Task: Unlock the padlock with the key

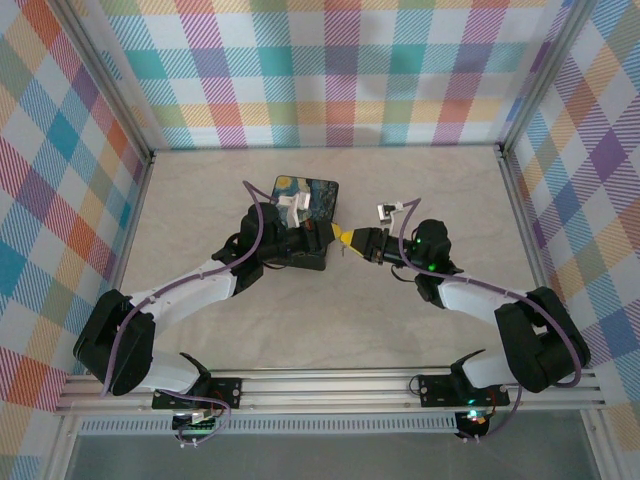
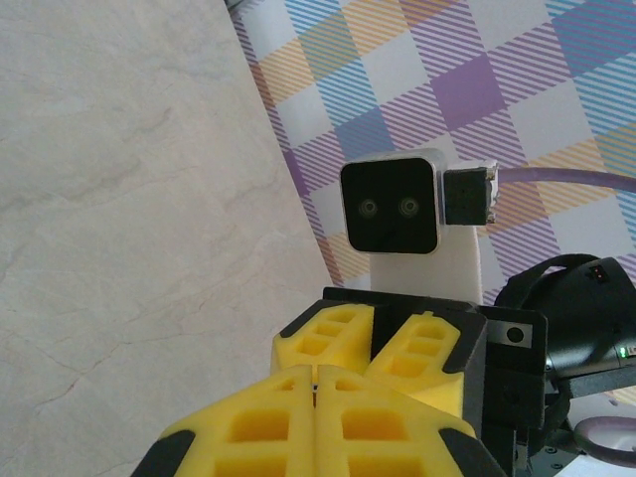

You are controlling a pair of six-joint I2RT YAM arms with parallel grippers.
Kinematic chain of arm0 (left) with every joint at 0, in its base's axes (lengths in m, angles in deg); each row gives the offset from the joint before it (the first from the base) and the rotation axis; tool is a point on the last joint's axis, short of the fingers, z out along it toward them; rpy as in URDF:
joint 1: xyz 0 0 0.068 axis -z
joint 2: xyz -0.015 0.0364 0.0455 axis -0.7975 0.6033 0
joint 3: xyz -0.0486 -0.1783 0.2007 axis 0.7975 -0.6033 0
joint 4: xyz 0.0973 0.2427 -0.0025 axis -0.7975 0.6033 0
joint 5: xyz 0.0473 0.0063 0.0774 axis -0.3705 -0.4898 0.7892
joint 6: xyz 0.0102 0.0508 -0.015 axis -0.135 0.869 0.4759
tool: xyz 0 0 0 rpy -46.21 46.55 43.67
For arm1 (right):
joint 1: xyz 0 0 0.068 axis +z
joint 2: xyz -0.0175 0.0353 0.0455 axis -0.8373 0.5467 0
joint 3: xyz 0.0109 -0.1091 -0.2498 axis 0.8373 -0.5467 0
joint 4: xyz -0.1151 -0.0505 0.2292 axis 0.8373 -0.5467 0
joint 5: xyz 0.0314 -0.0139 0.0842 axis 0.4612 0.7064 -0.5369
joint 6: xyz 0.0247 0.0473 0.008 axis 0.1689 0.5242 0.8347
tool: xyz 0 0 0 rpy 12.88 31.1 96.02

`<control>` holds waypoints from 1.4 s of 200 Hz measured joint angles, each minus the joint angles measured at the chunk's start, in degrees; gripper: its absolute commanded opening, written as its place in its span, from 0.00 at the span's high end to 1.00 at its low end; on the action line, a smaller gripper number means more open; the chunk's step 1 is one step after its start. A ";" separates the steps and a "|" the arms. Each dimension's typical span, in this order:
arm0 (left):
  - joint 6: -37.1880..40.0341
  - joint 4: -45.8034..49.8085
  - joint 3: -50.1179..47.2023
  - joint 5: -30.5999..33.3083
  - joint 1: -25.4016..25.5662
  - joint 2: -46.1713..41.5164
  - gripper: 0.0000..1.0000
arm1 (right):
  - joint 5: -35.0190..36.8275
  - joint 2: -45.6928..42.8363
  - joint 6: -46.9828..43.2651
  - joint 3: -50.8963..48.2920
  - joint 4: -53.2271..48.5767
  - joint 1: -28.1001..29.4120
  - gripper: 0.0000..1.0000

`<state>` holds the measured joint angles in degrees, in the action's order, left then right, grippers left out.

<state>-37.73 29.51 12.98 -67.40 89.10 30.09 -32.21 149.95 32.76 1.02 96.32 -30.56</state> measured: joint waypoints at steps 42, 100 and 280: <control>-1.03 -0.96 -0.02 0.04 0.00 -0.17 1.00 | 0.00 0.00 1.01 -0.04 1.29 0.00 0.81; -1.77 -2.58 -0.37 0.11 0.00 -0.17 1.00 | 0.04 0.33 1.20 -0.04 2.67 0.07 0.89; 3.10 12.96 1.33 9.22 -0.63 -2.82 0.37 | 6.91 -11.50 -17.75 5.64 -32.46 -0.11 1.00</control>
<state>-34.63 42.48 14.32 -58.18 88.46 27.27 -25.30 138.46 15.01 6.66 63.86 -30.66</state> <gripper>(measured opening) 0.616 0.045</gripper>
